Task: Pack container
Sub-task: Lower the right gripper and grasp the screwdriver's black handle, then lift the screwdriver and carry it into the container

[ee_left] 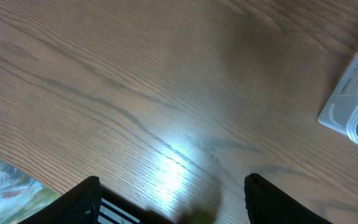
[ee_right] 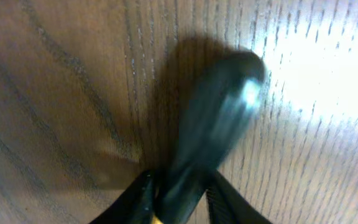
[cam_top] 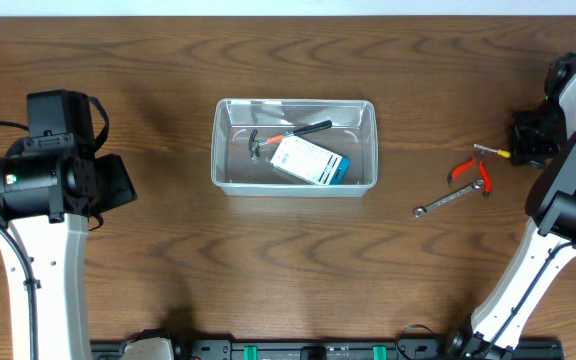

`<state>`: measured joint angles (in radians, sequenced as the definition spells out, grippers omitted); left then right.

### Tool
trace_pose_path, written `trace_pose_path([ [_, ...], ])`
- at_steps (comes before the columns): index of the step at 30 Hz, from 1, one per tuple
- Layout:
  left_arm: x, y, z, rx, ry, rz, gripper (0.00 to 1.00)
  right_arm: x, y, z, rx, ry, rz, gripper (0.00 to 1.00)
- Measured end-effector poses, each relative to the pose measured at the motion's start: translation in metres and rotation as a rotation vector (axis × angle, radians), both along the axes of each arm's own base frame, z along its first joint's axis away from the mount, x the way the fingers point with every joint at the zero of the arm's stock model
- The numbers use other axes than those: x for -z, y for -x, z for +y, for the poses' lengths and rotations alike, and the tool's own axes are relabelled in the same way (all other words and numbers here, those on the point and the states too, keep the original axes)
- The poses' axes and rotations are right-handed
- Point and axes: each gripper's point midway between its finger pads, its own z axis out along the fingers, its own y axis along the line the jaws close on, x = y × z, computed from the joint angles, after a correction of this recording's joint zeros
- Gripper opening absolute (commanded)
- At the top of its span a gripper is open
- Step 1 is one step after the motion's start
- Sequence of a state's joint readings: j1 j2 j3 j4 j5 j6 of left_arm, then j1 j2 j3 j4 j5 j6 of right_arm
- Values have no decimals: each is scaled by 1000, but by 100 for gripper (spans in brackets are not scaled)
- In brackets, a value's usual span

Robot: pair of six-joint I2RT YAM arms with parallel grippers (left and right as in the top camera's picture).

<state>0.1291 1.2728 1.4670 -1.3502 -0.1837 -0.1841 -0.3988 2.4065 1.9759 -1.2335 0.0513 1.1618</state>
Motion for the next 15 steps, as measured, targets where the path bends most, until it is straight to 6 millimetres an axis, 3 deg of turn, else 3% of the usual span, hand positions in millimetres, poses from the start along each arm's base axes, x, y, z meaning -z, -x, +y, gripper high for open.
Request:
trace_pose_path([
  [5, 0, 0, 0, 0, 0, 0, 66, 0, 0, 1, 0, -3, -1, 25],
  [15, 0, 0, 0, 0, 0, 0, 67, 1, -13, 1, -5, -18, -57, 10],
])
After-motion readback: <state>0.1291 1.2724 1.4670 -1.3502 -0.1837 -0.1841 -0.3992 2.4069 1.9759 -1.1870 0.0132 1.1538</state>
